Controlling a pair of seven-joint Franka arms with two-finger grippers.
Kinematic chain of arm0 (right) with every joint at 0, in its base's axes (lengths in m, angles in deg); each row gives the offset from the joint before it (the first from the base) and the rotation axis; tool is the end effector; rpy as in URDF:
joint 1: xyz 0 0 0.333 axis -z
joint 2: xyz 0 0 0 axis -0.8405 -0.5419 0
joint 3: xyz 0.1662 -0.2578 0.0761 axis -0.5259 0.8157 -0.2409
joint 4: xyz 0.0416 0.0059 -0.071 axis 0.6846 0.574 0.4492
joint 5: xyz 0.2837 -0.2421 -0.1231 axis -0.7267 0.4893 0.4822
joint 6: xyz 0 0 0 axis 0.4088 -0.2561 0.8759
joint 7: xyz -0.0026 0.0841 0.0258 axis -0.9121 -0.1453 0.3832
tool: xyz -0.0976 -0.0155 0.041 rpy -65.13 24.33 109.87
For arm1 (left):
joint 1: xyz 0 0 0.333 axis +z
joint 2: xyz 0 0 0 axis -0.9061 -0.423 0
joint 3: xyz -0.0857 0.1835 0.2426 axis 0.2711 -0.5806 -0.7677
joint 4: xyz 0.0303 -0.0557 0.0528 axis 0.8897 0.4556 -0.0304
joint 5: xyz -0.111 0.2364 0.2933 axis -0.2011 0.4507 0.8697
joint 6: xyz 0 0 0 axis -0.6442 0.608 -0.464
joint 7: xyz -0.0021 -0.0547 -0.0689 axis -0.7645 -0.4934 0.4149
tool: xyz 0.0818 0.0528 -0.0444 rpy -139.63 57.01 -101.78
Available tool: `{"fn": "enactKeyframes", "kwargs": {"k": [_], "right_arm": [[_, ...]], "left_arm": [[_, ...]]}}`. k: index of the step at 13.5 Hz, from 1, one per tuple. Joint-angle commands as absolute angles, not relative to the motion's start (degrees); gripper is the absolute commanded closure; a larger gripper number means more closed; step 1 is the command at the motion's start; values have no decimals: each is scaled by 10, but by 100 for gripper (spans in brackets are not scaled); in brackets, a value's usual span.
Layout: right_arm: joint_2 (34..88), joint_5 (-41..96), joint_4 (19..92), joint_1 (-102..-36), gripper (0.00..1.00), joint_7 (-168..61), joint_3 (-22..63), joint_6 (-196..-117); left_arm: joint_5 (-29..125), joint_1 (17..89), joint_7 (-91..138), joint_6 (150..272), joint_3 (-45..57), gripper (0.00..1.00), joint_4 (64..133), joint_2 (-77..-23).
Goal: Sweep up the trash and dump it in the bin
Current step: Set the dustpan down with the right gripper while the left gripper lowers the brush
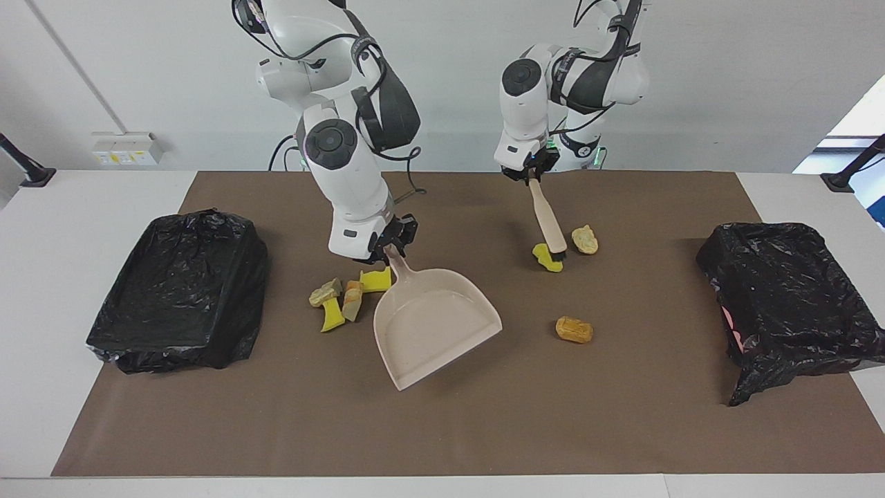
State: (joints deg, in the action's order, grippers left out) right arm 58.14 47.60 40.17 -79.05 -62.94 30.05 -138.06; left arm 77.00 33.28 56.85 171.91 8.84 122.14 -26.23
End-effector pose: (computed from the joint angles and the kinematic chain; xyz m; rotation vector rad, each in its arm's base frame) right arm 0.5983 0.2317 0.4630 -2.8313 -0.8943 0.1943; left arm 0.3412 -0.2591 0.4159 -2.8176 -0.2587 0.2837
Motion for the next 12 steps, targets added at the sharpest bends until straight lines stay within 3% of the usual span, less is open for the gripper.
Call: {"fn": "enactKeyframes", "kwargs": {"k": [1, 6, 9, 12], "right_arm": [[615, 487, 458, -793, 100, -719, 295, -1386], [623, 537, 485, -784, 100, -848, 296, -1391], [620, 542, 502, -799, 100, -858, 295, -1394], [629, 541, 546, -809, 100, -899, 291, -1445]], "left_arm": [[779, 378, 622, 1700, 98, 100, 1244, -239], [783, 440, 662, 1679, 98, 100, 1257, -233], [783, 472, 681, 1683, 98, 100, 1299, -215], [781, 481, 710, 1692, 98, 100, 1323, -210]]}}
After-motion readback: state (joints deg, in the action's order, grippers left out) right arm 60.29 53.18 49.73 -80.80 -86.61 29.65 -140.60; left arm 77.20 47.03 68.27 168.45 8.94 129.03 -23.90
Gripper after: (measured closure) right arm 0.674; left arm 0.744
